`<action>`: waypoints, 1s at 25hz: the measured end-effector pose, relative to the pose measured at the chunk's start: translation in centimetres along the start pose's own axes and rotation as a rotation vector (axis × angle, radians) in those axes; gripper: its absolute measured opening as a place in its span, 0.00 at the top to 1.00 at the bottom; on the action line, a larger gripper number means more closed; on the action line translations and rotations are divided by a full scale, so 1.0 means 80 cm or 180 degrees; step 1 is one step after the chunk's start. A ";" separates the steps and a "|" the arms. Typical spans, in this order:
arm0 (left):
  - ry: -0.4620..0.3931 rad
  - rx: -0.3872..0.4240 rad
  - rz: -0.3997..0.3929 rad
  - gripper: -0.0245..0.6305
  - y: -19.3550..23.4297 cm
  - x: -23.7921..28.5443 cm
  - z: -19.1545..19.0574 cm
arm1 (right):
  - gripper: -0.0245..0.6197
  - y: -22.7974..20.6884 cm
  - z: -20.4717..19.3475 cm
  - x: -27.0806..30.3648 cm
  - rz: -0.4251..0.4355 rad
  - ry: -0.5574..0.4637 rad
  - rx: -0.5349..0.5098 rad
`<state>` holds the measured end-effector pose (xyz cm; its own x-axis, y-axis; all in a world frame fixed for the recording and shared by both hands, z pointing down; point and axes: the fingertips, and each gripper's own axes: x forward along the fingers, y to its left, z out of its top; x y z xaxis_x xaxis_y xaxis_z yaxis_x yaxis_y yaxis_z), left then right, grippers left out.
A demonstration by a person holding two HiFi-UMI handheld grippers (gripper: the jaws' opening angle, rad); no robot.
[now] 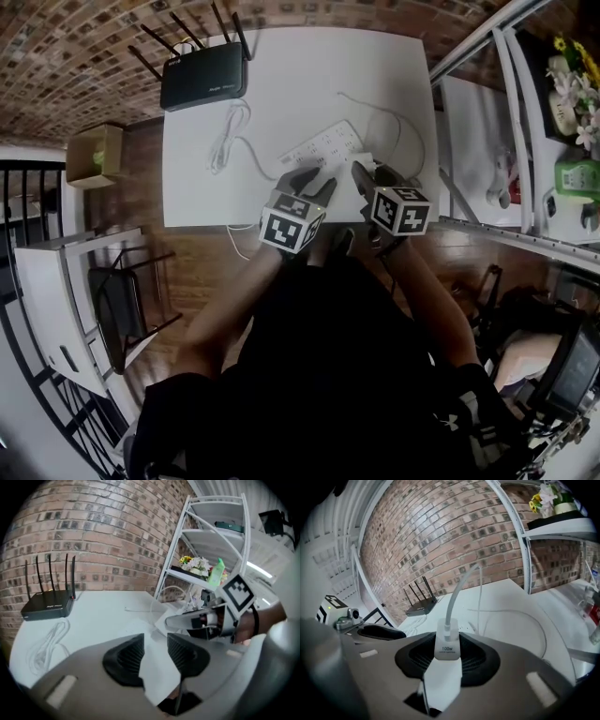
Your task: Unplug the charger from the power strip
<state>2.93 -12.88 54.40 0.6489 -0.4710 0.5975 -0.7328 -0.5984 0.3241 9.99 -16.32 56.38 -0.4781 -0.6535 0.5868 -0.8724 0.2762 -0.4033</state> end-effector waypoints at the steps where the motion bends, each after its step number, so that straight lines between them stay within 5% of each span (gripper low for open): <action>1: -0.0045 -0.0063 -0.0019 0.73 -0.003 -0.004 0.003 | 0.74 -0.004 0.002 -0.004 0.0007 -0.0032 0.0071; 5: -0.0191 -0.0285 -0.0066 0.74 -0.013 -0.021 0.013 | 0.74 -0.018 0.008 -0.022 0.0078 -0.0185 0.0439; 11: -0.0285 -0.0280 -0.0114 0.76 -0.023 -0.048 0.023 | 0.74 -0.045 0.005 -0.045 0.0227 -0.0408 0.0994; 25: -0.0289 -0.0419 0.0001 0.77 -0.027 -0.065 0.007 | 0.74 -0.132 -0.048 -0.017 0.0033 -0.0322 0.1621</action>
<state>1.25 -9.49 50.17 0.6601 -0.5315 0.5309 -0.7497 -0.5109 0.4207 19.48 -15.62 62.52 -0.4522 -0.7243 0.5205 -0.6957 -0.0787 -0.7140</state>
